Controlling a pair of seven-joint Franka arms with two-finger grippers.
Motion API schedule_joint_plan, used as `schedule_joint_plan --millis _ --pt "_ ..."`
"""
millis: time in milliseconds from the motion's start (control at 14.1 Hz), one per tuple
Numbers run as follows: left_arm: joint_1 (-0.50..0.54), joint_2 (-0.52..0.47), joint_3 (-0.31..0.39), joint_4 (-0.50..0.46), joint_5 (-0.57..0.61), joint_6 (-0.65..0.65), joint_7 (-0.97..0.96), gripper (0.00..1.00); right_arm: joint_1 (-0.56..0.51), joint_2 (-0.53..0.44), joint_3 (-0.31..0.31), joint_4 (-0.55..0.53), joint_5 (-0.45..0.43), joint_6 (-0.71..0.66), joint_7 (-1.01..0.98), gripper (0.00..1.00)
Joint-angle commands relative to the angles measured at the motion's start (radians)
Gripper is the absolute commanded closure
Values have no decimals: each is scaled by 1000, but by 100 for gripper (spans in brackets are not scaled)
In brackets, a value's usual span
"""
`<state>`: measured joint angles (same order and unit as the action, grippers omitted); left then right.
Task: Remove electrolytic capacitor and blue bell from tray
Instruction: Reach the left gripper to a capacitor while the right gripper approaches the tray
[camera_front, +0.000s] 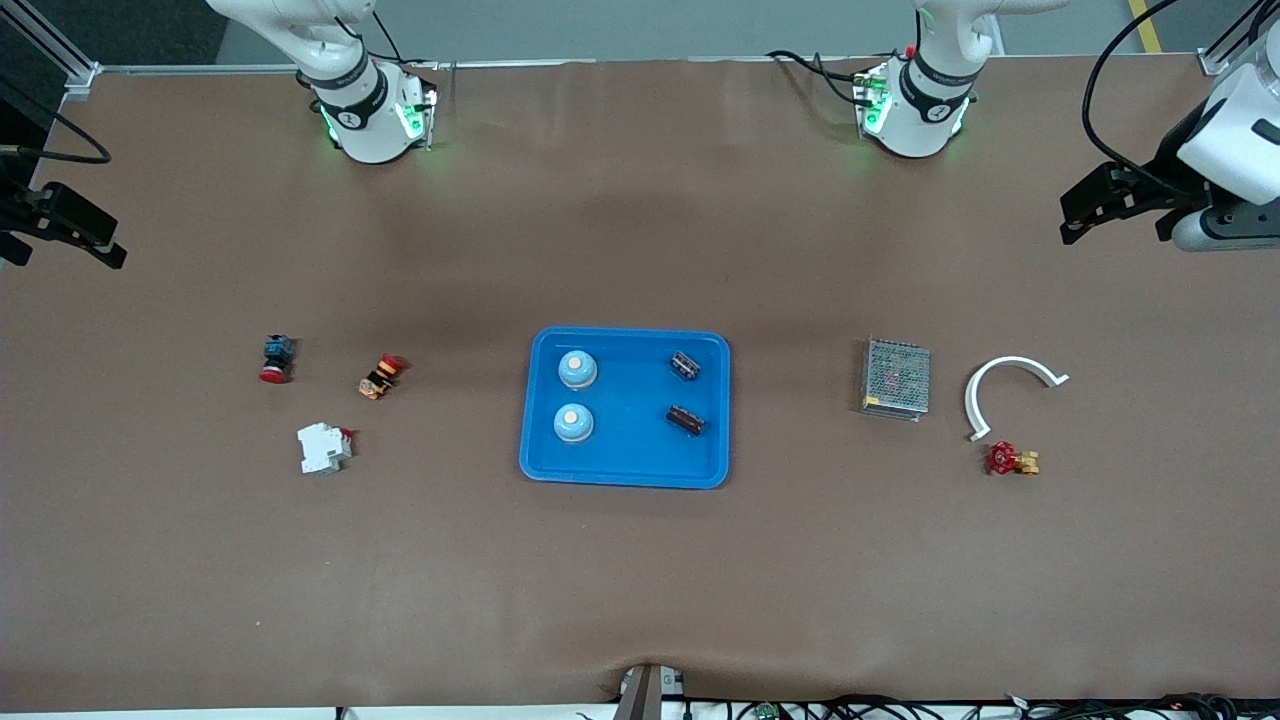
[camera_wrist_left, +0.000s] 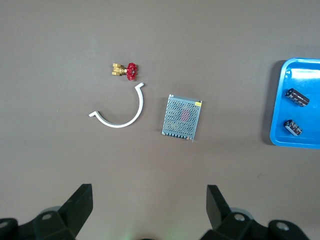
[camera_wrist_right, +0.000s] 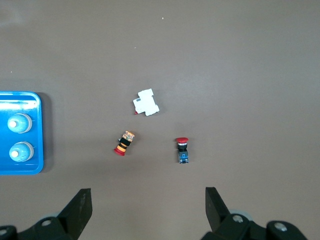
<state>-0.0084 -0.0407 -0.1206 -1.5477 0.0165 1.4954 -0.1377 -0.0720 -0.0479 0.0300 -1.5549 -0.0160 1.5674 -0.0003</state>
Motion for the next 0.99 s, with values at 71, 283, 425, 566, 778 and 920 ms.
schedule_joint_plan --millis 71,283,425,566,778,920 --pt "5 10 -4 14 -12 -12 21 0 -14 -3 11 1 5 -7 11 0" --pt "-1 47 -5 24 -1 -11 12 0 -14 -3 11 1 5 -7 13 0" --pt "-7 88 -25 20 -3 -6 1 0 -12 -3 13 1 8 -23 13 0" --pt "-10 140 -56 18 -4 28 -28 0 -5 -3 18 3 27 -39 23 0" --pt "-21 241 -118 18 -1 123 -184 0 24 -3 30 4 96 -61 184 0" --pt "-74 312 -123 20 0 196 -297 0 92 -4 34 4 97 -67 311 0"
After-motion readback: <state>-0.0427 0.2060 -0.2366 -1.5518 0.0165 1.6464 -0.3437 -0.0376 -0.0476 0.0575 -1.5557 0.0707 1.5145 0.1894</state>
